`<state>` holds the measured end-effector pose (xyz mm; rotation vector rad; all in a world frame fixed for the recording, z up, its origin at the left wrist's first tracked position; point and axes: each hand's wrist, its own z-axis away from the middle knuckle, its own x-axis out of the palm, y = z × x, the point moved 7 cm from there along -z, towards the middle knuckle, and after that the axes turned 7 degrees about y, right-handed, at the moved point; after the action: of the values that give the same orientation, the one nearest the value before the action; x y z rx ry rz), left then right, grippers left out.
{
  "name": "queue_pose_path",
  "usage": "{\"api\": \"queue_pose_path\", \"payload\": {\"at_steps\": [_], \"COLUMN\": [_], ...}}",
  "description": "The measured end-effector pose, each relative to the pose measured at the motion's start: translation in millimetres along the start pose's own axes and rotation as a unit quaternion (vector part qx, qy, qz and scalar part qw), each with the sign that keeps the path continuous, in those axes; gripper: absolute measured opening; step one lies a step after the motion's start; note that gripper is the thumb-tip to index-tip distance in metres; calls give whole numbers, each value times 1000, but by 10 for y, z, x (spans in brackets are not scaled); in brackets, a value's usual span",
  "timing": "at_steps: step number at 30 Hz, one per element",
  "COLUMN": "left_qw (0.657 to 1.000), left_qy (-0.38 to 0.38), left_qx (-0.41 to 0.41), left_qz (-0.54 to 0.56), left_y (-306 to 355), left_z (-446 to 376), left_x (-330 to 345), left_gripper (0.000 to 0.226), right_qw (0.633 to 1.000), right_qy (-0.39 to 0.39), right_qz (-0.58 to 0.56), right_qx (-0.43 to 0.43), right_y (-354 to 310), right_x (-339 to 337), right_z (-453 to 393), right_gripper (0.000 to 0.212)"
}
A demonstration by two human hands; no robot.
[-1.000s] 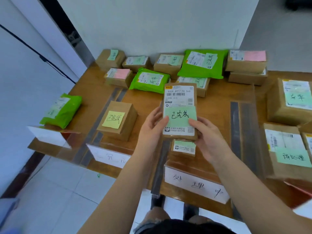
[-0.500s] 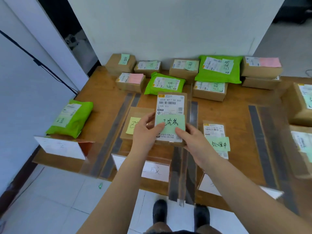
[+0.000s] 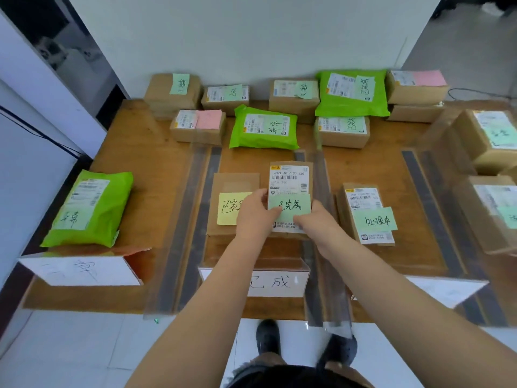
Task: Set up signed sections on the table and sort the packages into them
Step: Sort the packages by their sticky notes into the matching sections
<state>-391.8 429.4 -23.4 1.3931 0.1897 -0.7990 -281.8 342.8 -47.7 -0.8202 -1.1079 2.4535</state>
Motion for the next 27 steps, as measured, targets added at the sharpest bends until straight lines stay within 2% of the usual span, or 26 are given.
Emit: {"api": "queue_pose_path", "payload": {"at_steps": [3,9,13,18,23,27], "left_qw": [999,996,995,992,995,998], "left_qy": [-13,-45,-83,-100,-74,-1], "left_qx": [-12,13,-28,-79,-65,39], "left_qz": [-34,-71,-39,-26,13,-42], "left_y": [-45,-31,-133,-213,-83,333], "left_z": [-34,-26,-5,-10,45,75], "left_x": [85,318,417,437,262,36], "left_gripper": [32,34,37,43,53,50], "right_qw": [1000,999,997,995,999,986], "right_qy": [4,2,-13,-11,-1,17], "right_qz": [5,4,8,17,47,96], "right_qx": [27,47,77,93,13,-135], "right_y": [78,183,285,340,136,-298], "right_x": [82,152,206,253,122,-266], "right_z": [-95,-258,-279,-266,-137,84], "right_gripper": [43,47,49,38,41,44]}}
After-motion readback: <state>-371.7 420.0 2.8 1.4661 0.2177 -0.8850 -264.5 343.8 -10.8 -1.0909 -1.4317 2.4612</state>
